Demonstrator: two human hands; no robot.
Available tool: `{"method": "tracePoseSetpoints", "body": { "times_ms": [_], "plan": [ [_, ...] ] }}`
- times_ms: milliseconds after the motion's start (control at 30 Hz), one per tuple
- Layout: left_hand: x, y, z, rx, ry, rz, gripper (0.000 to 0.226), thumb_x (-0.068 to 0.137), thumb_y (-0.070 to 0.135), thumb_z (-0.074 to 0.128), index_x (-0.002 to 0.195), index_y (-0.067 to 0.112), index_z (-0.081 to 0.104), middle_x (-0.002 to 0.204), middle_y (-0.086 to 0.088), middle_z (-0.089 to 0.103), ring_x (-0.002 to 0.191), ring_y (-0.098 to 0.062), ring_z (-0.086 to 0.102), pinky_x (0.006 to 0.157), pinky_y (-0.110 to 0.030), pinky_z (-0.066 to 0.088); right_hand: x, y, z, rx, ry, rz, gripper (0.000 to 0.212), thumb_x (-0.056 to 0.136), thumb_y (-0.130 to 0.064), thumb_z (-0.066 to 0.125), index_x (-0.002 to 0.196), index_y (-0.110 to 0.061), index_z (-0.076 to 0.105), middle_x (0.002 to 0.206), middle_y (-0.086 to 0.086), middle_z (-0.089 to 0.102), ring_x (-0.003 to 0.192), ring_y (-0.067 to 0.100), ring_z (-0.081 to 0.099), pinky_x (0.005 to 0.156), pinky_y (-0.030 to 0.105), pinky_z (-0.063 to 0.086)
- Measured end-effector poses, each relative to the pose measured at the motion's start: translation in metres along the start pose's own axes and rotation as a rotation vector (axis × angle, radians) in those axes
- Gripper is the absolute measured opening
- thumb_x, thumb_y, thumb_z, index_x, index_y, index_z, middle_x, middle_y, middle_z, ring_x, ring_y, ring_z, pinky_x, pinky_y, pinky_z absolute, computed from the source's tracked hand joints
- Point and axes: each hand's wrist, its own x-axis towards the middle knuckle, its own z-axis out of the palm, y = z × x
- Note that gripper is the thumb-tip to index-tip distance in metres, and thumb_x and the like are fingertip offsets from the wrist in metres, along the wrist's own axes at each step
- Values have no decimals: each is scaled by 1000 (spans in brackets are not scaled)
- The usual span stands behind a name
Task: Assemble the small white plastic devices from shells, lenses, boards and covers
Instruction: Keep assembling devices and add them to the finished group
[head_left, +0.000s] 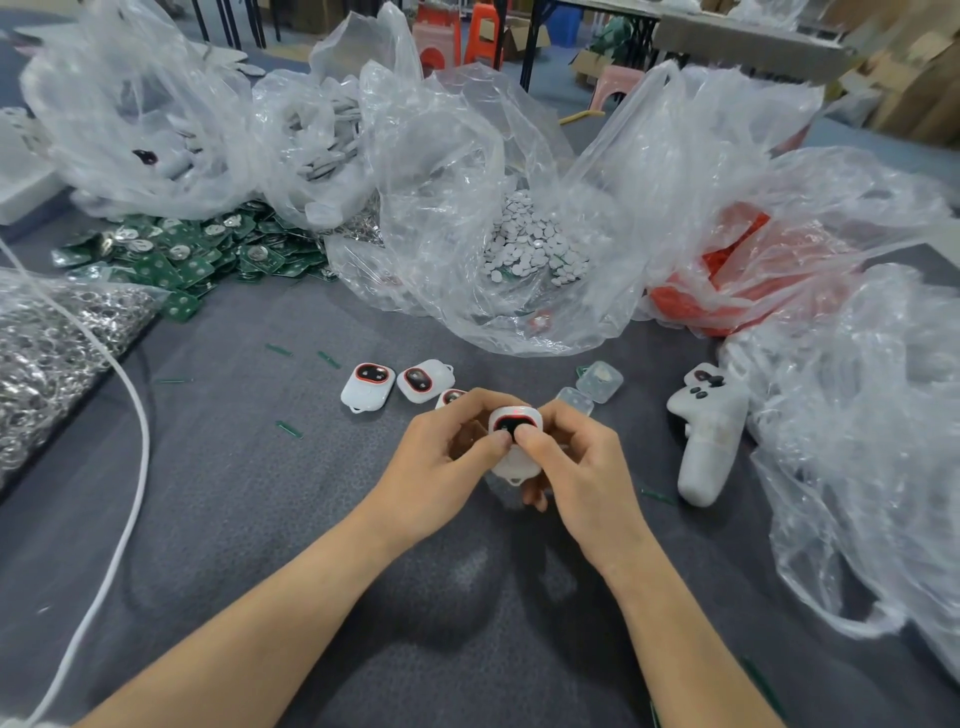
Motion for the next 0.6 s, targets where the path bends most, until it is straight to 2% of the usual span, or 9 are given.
{"method": "tracePoseSetpoints", "body": {
  "times_ms": [67,133,233,333,467,600],
  "plan": [
    [-1,0,1,-29,7,-5,18,89,15,53,103,15,64,93,-6,69,85,-16,65,78,-30,53,0,0,2,29,-6,-5,12,93,-6,57,83,-1,60,64,6,61,47,19,54,40,24,43],
    [0,1,2,-40,41,-20,16,88,17,53,99,12,64,87,-5,68,81,-13,63,76,-29,51,0,0,3,50,-8,-20,10,93,-5,56,85,-1,61,66,6,62,49,20,56,42,25,46],
    [0,1,2,-38,97,-48,15,86,20,53,92,9,61,80,-4,64,76,-14,59,72,-33,49,-1,0,3,39,-17,-46,8,93,-5,57,88,-2,63,70,6,66,54,20,60,47,27,50],
    [0,1,1,12,116,-49,17,84,26,55,86,9,59,78,-11,61,73,-17,54,69,-42,47,-1,2,3,4,-28,-51,7,93,-8,59,89,-5,64,75,9,68,60,20,64,52,29,52],
    [1,2,0,60,132,-48,35,73,43,54,82,10,58,80,-19,59,71,-19,52,68,-47,44,0,5,4,-46,-37,-55,7,93,-9,59,89,-9,66,75,7,68,60,23,65,55,34,54],
    [1,1,-1,111,128,-34,27,75,44,53,81,18,58,78,-11,61,70,-26,53,69,-50,45,1,5,2,-74,-40,-41,7,93,-10,59,92,-10,66,78,7,69,62,28,66,59,38,57]
  ]
}}
